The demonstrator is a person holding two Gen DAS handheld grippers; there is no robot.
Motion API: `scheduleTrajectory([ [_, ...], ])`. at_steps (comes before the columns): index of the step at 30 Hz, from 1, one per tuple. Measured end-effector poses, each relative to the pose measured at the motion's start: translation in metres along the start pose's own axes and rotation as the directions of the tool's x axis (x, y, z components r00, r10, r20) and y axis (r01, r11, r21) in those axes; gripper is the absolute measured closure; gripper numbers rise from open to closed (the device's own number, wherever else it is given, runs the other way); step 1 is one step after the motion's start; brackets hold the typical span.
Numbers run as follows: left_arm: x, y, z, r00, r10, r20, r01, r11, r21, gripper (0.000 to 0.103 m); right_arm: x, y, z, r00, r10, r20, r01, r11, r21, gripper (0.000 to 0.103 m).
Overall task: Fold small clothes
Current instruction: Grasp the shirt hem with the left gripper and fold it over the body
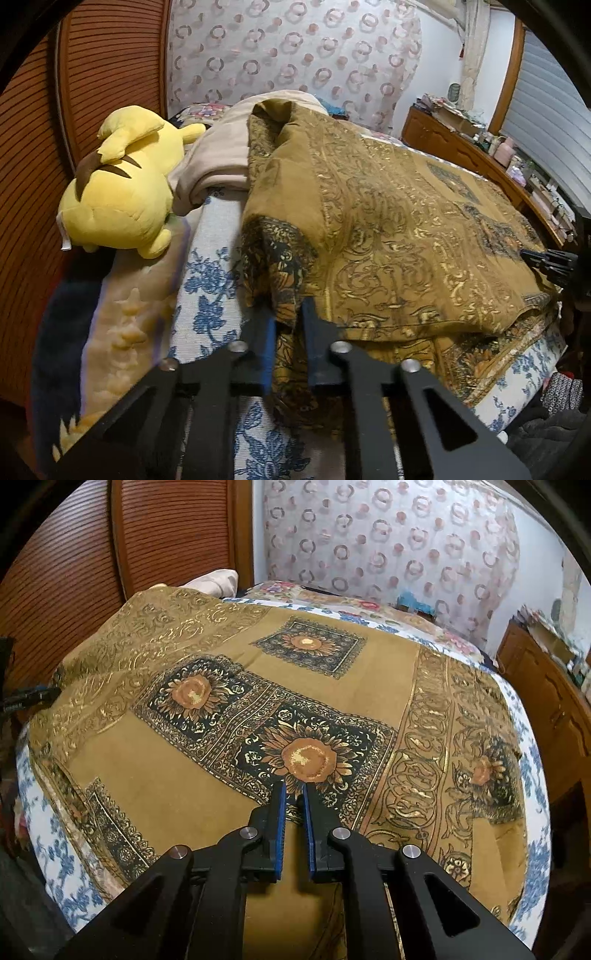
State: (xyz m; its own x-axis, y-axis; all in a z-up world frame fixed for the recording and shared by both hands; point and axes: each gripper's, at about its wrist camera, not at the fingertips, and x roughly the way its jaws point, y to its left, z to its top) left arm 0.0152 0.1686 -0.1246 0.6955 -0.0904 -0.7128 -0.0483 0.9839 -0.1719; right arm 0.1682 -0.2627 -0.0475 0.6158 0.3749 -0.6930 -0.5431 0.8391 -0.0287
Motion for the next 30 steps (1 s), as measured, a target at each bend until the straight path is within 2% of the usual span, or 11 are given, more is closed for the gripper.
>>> scheduleTrajectory([
  [3,-0.006,-0.004,0.002,0.999,-0.019,0.026,0.019,1.0,0.0,0.097,-0.002,-0.003,0.002,0.999,0.025,-0.02,-0.025,0.999,0.032,0.083],
  [5,-0.012,-0.008,0.006,0.998,-0.033,0.052,0.033,0.999,0.003,0.098,-0.01,0.0,0.003,1.0,0.003,-0.015,-0.002,1.0,0.025,0.072],
  [6,-0.015,-0.011,0.007,0.997,-0.039,0.063,0.039,0.999,0.006,0.098,-0.015,0.002,0.003,1.0,-0.015,-0.003,0.016,1.0,0.014,0.062],
  [9,-0.024,-0.019,0.014,0.993,-0.063,0.099,0.062,0.998,0.019,0.098,-0.029,0.004,-0.002,1.0,-0.003,0.011,0.003,1.0,0.02,0.046],
  [11,-0.028,-0.026,0.02,0.99,-0.084,0.117,0.081,0.996,0.03,0.098,-0.038,0.001,-0.007,1.0,-0.011,0.024,0.01,0.999,0.038,0.041],
  [16,-0.036,-0.054,0.043,0.975,-0.149,0.165,0.136,0.987,0.086,0.098,-0.058,-0.015,-0.024,0.998,-0.052,0.047,0.047,0.994,0.099,0.041],
  [21,-0.037,-0.098,0.072,0.954,-0.229,0.196,0.195,0.964,0.179,0.098,-0.071,-0.033,-0.036,0.994,-0.099,0.055,0.089,0.985,0.15,0.041],
  [26,-0.037,-0.158,0.103,0.923,-0.327,0.202,0.264,0.921,0.285,0.098,-0.086,-0.043,-0.043,0.99,-0.118,0.078,0.101,0.977,0.189,0.041],
  [30,-0.032,-0.205,0.122,0.9,-0.398,0.175,0.32,0.88,0.352,0.098,-0.095,-0.05,-0.049,0.987,-0.132,0.094,0.109,0.97,0.215,0.041],
])
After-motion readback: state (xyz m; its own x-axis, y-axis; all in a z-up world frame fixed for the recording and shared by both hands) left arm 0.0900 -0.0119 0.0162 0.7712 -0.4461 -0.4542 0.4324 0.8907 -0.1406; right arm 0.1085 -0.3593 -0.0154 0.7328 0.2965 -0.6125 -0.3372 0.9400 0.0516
